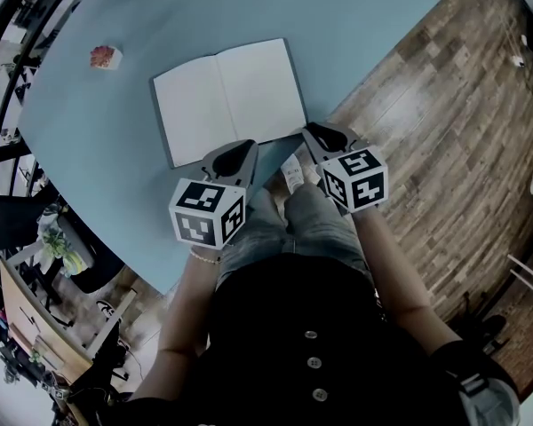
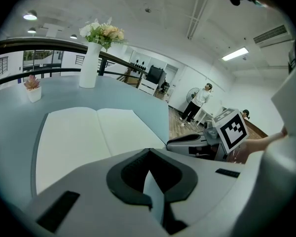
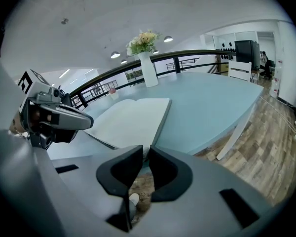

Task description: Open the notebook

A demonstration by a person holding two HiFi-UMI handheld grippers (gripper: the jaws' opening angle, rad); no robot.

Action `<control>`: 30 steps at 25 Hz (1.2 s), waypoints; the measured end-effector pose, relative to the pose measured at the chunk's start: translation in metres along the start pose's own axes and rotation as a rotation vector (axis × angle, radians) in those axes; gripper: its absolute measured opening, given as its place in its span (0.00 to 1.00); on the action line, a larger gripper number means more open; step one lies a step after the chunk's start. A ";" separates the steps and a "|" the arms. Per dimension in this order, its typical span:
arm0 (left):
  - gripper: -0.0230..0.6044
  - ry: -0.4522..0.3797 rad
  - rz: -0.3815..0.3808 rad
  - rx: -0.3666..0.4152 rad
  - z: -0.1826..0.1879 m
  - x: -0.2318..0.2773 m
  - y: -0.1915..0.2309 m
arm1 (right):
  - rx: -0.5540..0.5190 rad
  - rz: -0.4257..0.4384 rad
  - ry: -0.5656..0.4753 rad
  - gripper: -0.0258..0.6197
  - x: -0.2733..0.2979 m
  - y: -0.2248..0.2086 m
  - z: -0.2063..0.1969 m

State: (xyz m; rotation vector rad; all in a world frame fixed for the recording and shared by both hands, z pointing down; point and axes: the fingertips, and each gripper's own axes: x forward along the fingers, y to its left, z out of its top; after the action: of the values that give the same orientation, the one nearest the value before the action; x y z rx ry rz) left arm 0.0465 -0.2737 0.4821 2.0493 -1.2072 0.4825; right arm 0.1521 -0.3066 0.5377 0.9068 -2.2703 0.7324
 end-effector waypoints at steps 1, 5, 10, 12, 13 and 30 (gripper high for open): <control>0.06 0.002 0.000 0.000 -0.001 0.000 0.000 | -0.005 -0.006 0.005 0.12 0.000 -0.001 -0.002; 0.06 0.004 -0.003 0.000 -0.002 0.000 0.001 | -0.022 -0.055 0.028 0.06 0.001 -0.005 -0.008; 0.06 0.004 -0.006 0.002 0.000 0.001 0.002 | -0.015 -0.062 0.034 0.08 -0.003 -0.009 -0.011; 0.06 0.004 -0.007 0.003 0.000 0.000 0.003 | -0.015 -0.065 0.031 0.08 -0.004 -0.009 -0.010; 0.06 0.003 -0.007 0.003 0.001 -0.001 0.004 | -0.014 -0.066 0.028 0.08 -0.005 -0.008 -0.008; 0.06 -0.055 0.032 0.011 0.015 -0.028 0.011 | 0.002 -0.039 -0.085 0.16 -0.017 0.014 0.028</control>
State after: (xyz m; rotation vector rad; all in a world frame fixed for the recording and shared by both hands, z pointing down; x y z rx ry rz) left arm 0.0229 -0.2715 0.4583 2.0675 -1.2743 0.4517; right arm 0.1433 -0.3095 0.5030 0.9977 -2.3194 0.6913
